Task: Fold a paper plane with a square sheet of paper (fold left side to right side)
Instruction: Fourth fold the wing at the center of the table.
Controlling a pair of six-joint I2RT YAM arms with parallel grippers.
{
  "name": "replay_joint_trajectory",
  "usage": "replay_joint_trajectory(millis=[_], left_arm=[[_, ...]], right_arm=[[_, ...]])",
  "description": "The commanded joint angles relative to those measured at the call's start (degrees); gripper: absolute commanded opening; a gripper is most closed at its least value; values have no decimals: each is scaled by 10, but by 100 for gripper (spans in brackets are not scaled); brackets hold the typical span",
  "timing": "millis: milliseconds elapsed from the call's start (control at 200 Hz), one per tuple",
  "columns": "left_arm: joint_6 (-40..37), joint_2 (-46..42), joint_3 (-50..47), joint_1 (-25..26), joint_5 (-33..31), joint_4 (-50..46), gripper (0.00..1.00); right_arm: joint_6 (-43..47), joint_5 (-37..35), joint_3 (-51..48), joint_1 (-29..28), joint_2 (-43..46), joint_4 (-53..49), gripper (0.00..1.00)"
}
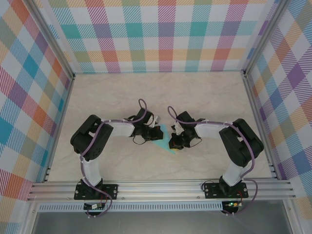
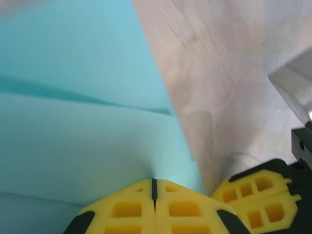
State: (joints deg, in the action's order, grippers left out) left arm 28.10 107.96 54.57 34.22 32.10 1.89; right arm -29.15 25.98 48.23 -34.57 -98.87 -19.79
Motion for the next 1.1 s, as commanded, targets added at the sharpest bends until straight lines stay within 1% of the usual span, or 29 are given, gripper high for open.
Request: replay_joint_trajectory(millis=[0, 135, 285, 335, 380, 405, 430, 455, 500, 530, 610, 650, 730, 830, 915, 1015, 1095], left_arm=[[-45, 10, -4, -40, -33, -13, 7], [-63, 6, 19, -47, -2, -21, 10], [-67, -20, 31, -62, 17, -40, 12], [-66, -44, 28, -67, 24, -45, 15], [-63, -70, 23, -73, 30, -47, 21], [-60, -87, 18, -76, 33, -48, 25], [-58, -104, 12, -79, 33, -50, 27], [-55, -122, 6, -81, 32, -51, 29], [-44, -155, -6, -87, 25, -53, 35], [-36, -177, -17, -91, 20, -53, 40], [-1, -229, -50, -95, -5, -42, 52], [23, -248, -69, -94, -14, -33, 56], [67, -265, -105, -87, -24, 1, 60], [78, -256, -117, -69, -39, 16, 62], [80, -225, -106, -60, -38, 22, 62], [88, -179, -91, -45, -31, 45, 61], [92, -141, -74, -34, -27, 57, 60]], right_arm=[[9, -72, -32, -8, -40, -69, 0], [9, -67, -31, -8, -38, -68, 0], [7, -35, -34, -8, -17, -32, 0], [8, -24, -34, -8, 0, -13, 7], [8, -15, -32, -8, 19, 2, 11], [8, -13, -31, -8, 30, 10, 16], [6, -12, -29, -8, 43, 20, 23], [2, -12, -28, -8, 55, 29, 27], [-1, -14, -24, -8, 77, 45, 33], [-1, -23, -21, -8, 92, 48, 39], [3, -72, -5, -8, 141, 17, 43], [7, -106, 0, -8, 172, -6, 50], [21, -169, 0, -10, 237, -46, 62], [34, -220, -6, -10, 314, -87, 74], [30, -232, -26, -10, 372, -93, 79], [14, -238, -58, -11, 438, -86, 89], [4, -240, -83, -10, 485, -79, 94]])
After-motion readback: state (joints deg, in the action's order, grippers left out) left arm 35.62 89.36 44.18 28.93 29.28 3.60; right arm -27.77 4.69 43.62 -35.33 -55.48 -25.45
